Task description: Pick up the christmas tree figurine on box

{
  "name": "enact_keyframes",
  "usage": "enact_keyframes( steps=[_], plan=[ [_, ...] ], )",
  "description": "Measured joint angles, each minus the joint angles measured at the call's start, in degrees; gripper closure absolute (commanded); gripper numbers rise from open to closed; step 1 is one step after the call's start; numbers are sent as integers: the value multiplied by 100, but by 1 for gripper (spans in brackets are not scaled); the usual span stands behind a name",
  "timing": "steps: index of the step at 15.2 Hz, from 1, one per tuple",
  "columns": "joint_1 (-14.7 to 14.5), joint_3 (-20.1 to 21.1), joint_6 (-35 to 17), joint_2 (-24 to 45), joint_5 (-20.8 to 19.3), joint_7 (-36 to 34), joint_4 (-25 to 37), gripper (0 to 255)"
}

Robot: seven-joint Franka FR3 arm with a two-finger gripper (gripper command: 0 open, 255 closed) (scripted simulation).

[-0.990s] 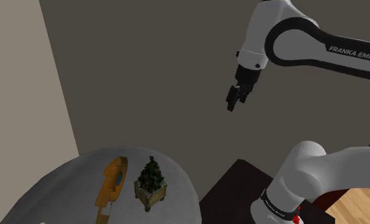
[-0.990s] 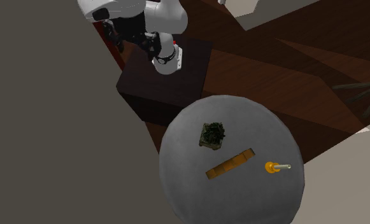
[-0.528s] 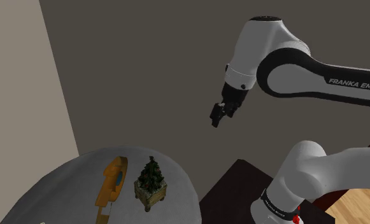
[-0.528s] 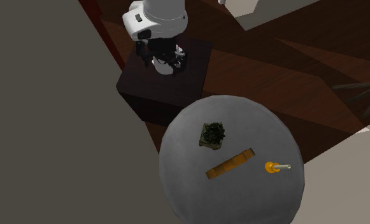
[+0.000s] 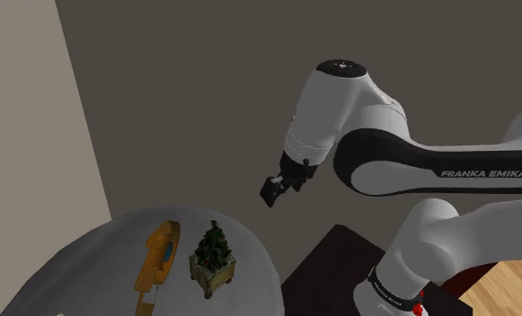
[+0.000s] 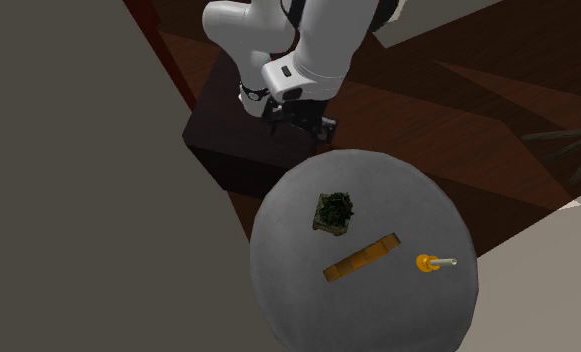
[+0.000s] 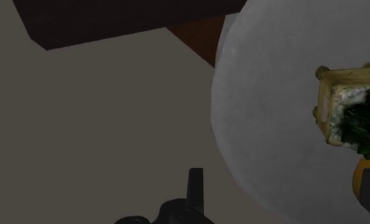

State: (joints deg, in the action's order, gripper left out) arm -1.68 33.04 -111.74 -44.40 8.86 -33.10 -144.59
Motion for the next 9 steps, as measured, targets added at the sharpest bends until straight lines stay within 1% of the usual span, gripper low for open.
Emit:
enact_keyframes(
  steps=[2,5,6,7,9],
  plan=[
    [87,315,-279,164,2,-315,17,0],
    [345,1013,-804,608,-55,-952,134,0],
    [464,1219,-901,743,-115,-1145,242,0],
    [625,1514,-1098,940,-191,-1392,300,0],
    [996,2087,-1381,1297,-401,-1883,505,0]
  ],
)
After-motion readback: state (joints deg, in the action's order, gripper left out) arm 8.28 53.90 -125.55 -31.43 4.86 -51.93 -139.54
